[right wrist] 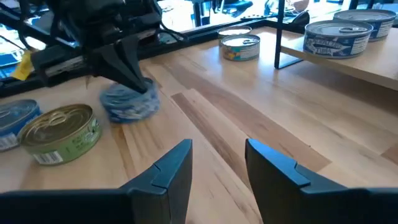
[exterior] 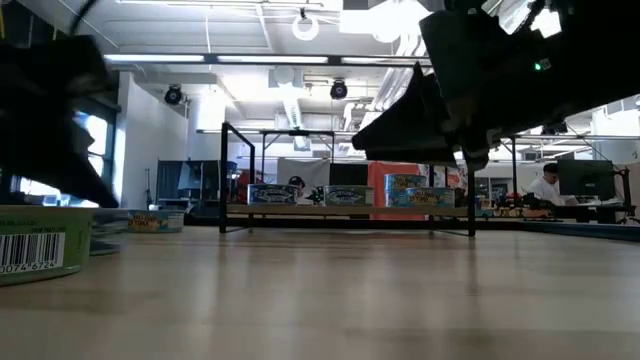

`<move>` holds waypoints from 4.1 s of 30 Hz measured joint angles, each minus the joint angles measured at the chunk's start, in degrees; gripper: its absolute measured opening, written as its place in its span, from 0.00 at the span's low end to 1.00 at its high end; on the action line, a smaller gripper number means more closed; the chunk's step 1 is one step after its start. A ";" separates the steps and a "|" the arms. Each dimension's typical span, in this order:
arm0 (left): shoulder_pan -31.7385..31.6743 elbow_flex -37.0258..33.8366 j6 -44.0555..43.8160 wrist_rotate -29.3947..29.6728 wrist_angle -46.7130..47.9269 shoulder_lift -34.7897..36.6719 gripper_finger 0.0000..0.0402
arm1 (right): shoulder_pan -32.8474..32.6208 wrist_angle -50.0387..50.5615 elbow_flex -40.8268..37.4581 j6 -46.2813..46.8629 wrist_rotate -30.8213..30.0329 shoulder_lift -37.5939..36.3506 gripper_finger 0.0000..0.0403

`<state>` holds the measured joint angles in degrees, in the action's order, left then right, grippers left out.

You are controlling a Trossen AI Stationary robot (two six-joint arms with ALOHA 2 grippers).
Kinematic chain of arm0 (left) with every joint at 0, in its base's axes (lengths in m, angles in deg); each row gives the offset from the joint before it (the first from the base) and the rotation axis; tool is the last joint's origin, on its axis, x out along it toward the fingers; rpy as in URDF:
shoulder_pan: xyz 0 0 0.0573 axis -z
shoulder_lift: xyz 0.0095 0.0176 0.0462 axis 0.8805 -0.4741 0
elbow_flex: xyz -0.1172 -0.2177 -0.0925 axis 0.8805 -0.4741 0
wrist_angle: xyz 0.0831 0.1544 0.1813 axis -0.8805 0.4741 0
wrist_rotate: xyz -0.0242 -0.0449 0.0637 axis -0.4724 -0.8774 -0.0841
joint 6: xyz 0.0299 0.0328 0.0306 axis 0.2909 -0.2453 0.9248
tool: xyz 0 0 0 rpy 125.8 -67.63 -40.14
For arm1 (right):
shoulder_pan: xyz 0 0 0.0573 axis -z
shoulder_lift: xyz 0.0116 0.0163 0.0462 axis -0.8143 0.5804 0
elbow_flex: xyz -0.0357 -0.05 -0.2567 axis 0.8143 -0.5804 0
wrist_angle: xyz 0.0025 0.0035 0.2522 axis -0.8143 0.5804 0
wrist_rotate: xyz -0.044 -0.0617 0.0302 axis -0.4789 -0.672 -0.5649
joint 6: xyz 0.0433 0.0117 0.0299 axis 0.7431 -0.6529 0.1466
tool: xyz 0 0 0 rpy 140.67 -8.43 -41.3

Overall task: Stack canned seafood by type on shelf
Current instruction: Stack the blue tuna can on top of the blue tuna can on the shelf

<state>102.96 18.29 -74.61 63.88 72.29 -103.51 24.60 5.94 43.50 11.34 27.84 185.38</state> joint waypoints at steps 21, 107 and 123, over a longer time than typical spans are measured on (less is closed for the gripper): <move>4.72 9.35 -17.46 -5.44 30.49 0.64 0.00 | 16.43 1.49 6.48 -8.39 29.53 8.09 0.40; -19.60 36.60 59.50 5.36 18.75 -16.17 0.00 | -14.91 87.60 24.37 36.12 -8.34 5.90 0.49; -58.53 36.87 72.92 -18.63 12.93 -7.10 0.00 | -13.89 88.23 24.41 35.85 -11.98 5.86 0.49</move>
<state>44.44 55.16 -1.69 45.25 85.22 -110.61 10.71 94.18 67.91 47.18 15.86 191.23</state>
